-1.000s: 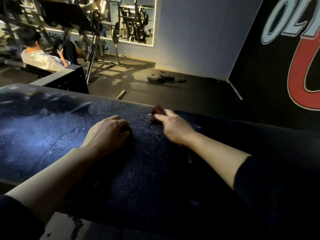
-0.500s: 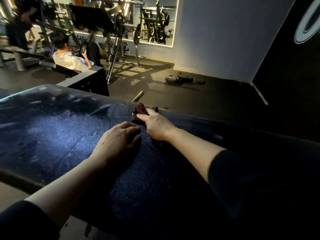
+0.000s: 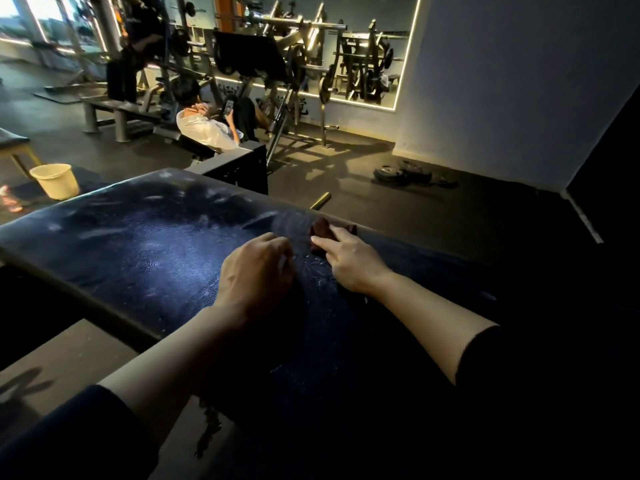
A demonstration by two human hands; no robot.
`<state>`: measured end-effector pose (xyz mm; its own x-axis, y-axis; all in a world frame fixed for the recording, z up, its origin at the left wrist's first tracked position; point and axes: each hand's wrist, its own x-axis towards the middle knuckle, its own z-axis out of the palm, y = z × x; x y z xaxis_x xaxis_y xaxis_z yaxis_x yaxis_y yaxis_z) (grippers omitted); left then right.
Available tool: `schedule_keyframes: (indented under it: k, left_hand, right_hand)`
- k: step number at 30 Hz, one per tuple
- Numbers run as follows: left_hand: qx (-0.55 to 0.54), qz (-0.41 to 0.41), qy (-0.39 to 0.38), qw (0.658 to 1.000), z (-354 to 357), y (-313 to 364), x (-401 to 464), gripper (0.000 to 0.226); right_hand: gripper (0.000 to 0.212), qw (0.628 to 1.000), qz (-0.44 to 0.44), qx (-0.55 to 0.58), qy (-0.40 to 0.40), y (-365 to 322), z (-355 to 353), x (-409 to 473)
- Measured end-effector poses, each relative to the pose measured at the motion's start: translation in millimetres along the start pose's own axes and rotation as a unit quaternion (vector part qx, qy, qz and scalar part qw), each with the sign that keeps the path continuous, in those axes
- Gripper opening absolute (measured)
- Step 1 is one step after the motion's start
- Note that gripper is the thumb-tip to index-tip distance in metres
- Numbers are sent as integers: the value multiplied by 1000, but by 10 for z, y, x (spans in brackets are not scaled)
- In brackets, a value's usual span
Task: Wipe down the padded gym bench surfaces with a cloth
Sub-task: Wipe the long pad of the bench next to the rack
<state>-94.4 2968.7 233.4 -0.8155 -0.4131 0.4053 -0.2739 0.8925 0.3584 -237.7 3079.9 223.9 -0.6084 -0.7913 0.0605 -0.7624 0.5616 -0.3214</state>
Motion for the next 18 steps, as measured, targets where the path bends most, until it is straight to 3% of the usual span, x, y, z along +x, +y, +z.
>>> schedule_keyframes:
  k: [4,8,14,18]
  left_hand:
    - [-2,19,-69,997,-115,-350,-101,26]
    - [12,71,-125,990,-80,-438,-314,70]
    - [53,80,-142,985,-14,-487,-284,84]
    - [53,92,-140,984,-12,-508,-298,86]
  right_hand:
    - [44,996,-86,15,-11,170,-123,-623]
    - [42,995,-95,3,3,192,-82,-655]
    - [43,997,-66,-37,11,-390,228,232]
    - [41,994,-111,16,3,-315,155,-167]
